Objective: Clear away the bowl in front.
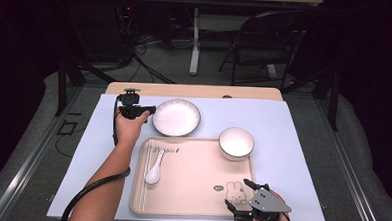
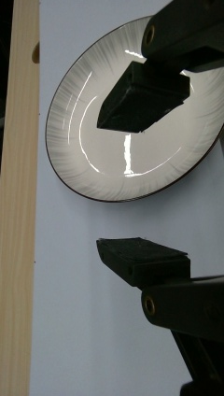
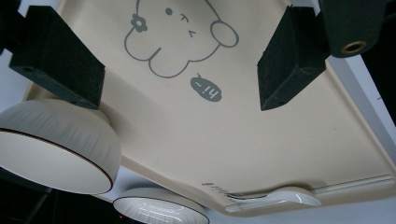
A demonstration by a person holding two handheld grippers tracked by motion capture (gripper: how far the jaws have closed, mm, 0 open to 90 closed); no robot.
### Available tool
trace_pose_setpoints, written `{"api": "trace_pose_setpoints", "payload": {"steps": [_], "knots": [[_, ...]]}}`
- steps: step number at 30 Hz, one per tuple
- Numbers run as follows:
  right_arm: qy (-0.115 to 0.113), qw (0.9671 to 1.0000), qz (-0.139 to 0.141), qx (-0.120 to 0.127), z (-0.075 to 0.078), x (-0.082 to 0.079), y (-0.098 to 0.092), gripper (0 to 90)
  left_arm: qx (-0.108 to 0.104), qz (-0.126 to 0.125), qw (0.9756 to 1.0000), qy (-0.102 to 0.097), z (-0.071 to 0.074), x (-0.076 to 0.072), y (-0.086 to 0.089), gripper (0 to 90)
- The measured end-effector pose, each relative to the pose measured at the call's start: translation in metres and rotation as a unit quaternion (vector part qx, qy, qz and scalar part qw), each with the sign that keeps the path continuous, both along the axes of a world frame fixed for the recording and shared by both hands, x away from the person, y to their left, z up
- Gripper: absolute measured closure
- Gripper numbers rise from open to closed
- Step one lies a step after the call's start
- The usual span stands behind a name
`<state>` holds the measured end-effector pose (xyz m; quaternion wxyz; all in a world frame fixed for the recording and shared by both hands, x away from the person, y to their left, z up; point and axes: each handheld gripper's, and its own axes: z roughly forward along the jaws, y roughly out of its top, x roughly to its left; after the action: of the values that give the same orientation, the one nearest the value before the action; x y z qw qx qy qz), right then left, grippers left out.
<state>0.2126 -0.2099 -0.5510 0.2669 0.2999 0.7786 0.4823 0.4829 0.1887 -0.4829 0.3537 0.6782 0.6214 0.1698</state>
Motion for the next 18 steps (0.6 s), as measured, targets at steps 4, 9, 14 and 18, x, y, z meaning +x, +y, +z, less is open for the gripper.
{"api": "trace_pose_setpoints", "payload": {"steps": [4, 9, 14, 18], "knots": [[-0.001, 1.0, 0.001, 0.0, 0.0, 0.0, -0.001, 14.4, 0.0, 0.007, 0.9999, 0.008, -0.005, 0.004, 0.0, 35.3], [0.0, 1.0, 0.001, 0.001, 0.0, 0.0, -0.001, 14.4, -0.003, 0.008, 0.9997, 0.023, -0.013, 0.009, -0.002, 35.3], [0.0, 1.0, 0.0, 0.001, 0.0, 0.0, -0.001, 14.4, -0.003, 0.01, 0.9993, 0.037, -0.022, 0.013, -0.006, 35.4], [-0.001, 1.0, 0.001, 0.001, 0.0, 0.0, -0.001, 14.4, -0.006, 0.011, 0.9988, 0.047, -0.031, 0.015, -0.008, 37.0]]}}
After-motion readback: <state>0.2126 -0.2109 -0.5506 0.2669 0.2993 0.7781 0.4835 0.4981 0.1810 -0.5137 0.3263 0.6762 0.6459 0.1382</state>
